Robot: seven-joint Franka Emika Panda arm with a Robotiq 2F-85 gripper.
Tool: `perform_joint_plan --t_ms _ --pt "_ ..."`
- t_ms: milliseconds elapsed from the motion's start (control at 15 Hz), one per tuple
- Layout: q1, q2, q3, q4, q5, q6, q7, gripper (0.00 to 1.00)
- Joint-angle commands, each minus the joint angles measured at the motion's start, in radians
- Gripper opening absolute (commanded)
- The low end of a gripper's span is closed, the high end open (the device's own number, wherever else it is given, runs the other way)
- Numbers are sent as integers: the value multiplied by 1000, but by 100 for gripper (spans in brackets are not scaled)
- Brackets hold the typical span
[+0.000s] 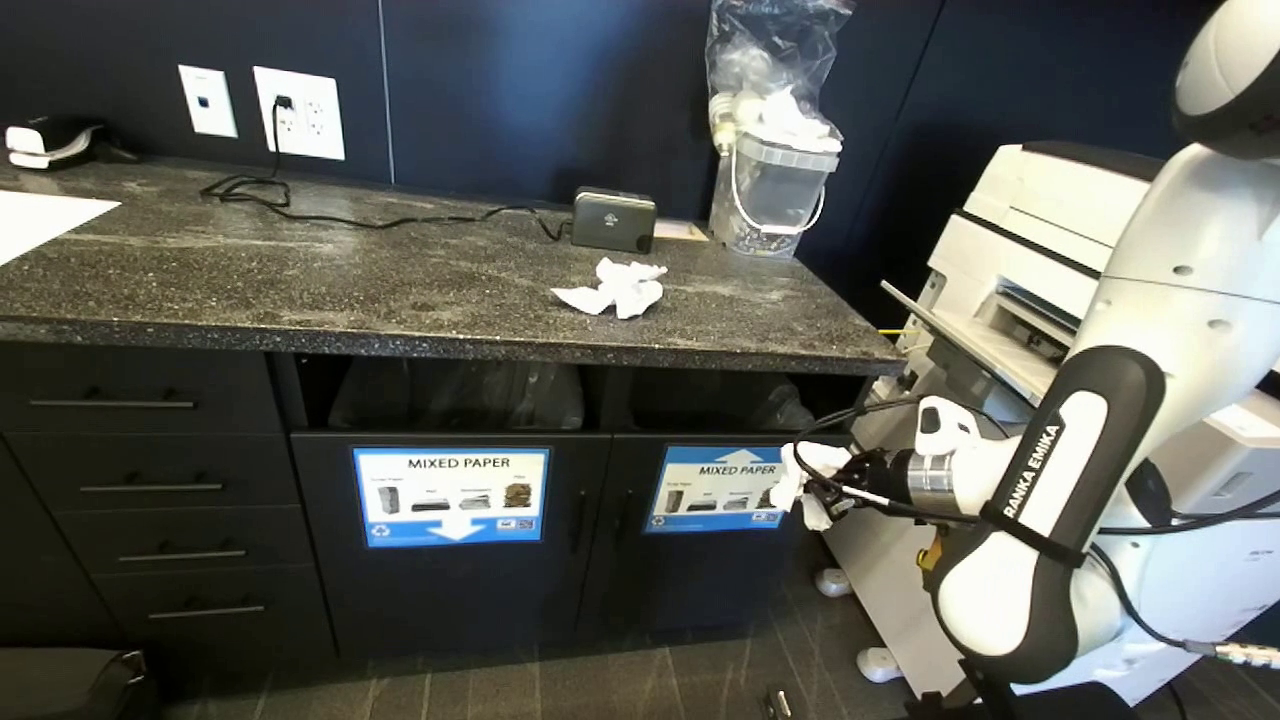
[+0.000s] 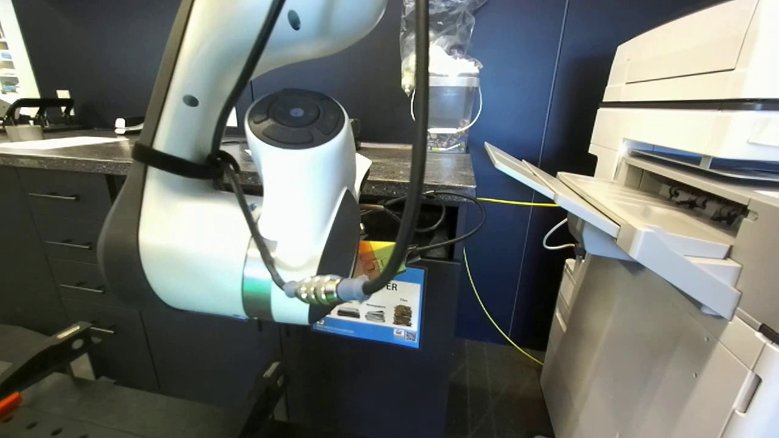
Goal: Put the right and left pieces of white paper in the right bin respectively
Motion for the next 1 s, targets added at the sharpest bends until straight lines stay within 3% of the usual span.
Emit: perform_joint_plan --t_ms 0,467,800,933 --pt "31 46 -21 95 -67 27 83 10" --pt "50 117 33 344 -30 -11 292 10" --pt "67 120 57 420 44 -260 453 10" --pt "70 130 76 441 112 -307 466 10"
